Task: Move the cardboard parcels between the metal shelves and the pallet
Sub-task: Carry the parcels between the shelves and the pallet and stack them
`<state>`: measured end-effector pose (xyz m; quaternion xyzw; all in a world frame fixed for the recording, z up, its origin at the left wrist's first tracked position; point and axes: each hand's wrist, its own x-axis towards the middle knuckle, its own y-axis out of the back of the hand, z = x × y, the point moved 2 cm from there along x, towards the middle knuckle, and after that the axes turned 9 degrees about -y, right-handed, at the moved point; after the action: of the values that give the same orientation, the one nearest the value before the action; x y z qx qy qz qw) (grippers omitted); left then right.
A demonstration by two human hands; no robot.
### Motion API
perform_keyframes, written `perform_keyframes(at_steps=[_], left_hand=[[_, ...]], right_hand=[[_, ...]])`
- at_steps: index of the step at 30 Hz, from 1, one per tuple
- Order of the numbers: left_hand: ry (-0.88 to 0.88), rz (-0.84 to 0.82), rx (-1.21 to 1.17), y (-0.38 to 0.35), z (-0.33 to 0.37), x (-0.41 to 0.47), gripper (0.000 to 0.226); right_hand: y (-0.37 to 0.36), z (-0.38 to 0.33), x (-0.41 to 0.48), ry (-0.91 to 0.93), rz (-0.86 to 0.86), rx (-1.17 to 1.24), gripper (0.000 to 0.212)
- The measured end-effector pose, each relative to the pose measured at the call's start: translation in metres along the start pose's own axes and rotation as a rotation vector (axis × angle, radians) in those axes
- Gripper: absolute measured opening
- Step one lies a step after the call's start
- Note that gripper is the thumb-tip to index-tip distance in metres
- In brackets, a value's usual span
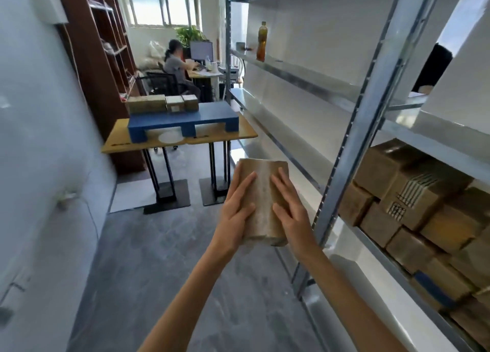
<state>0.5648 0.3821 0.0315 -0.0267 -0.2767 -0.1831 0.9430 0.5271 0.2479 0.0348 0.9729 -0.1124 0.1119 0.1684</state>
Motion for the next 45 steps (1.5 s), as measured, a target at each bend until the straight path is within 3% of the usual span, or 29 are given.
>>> perform_keyframes(at_steps=[11, 29, 45], left_hand=[[-0.034, 0.12, 0.158, 0.057, -0.066, 0.095, 0.042], [0.068, 0.248, 0.24, 0.124, -0.209, 0.281, 0.049], [0.013, 0.224, 0.302, 0.268, -0.325, 0.489, 0.045]], right_hand=[[-0.045, 0.029, 0.139, 0.066, -0.11, 0.045, 0.052], [-0.096, 0.093, 0.389, 0.078, -0.192, -0.048, 0.055], [-0.201, 0.112, 0.643, 0.091, -0.22, -0.003, 0.059]])
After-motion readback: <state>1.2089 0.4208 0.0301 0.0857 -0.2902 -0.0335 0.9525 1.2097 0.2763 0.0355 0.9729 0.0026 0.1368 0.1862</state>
